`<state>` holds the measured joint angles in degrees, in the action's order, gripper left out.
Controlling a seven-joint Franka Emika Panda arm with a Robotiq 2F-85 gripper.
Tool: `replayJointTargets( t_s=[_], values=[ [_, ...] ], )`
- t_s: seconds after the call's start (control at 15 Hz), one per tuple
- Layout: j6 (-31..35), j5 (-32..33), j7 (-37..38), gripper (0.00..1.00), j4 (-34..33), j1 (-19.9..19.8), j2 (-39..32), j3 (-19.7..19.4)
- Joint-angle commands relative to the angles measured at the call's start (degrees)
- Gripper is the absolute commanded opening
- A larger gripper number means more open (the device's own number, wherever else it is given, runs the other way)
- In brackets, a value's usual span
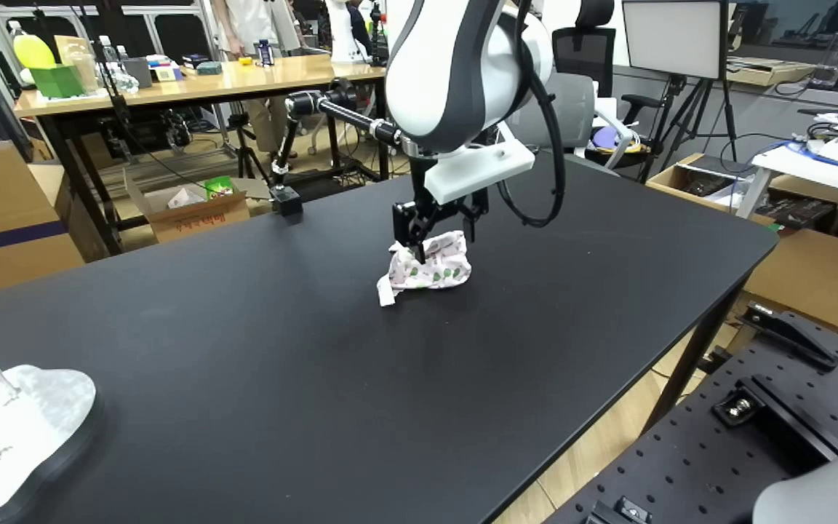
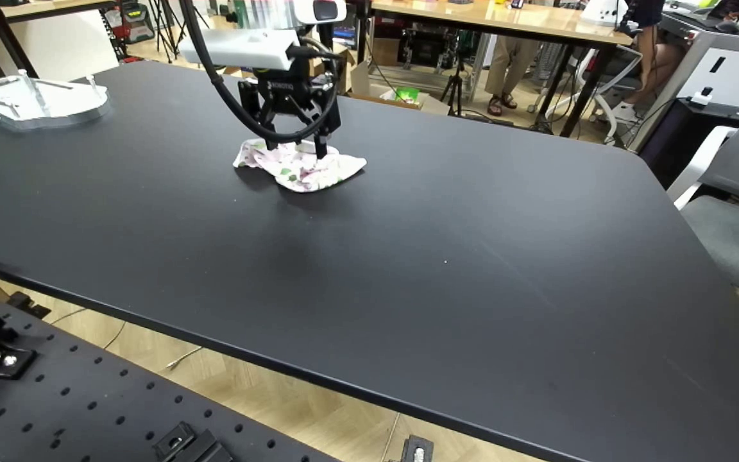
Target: Hang the cloth on the stand
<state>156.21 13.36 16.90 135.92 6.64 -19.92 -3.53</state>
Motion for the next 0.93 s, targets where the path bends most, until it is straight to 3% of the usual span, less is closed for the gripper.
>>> replayJointTargets(
  t_s=[0.0, 0.6, 0.67, 0.87],
  values=[
    [0.4, -0.9, -0.9, 0.71, -2.4, 0.1, -1.7, -1.2],
    [0.5, -0.8, -2.6, 0.06, -2.8, 0.4, -0.2, -1.7],
    [0.1, -0.8, -2.8, 0.02, -2.7, 0.5, 0.7, -1.6],
    [-1.9, -0.9, -3.7, 0.0, -2.4, 0.6, 4.3, -1.1]
  ],
)
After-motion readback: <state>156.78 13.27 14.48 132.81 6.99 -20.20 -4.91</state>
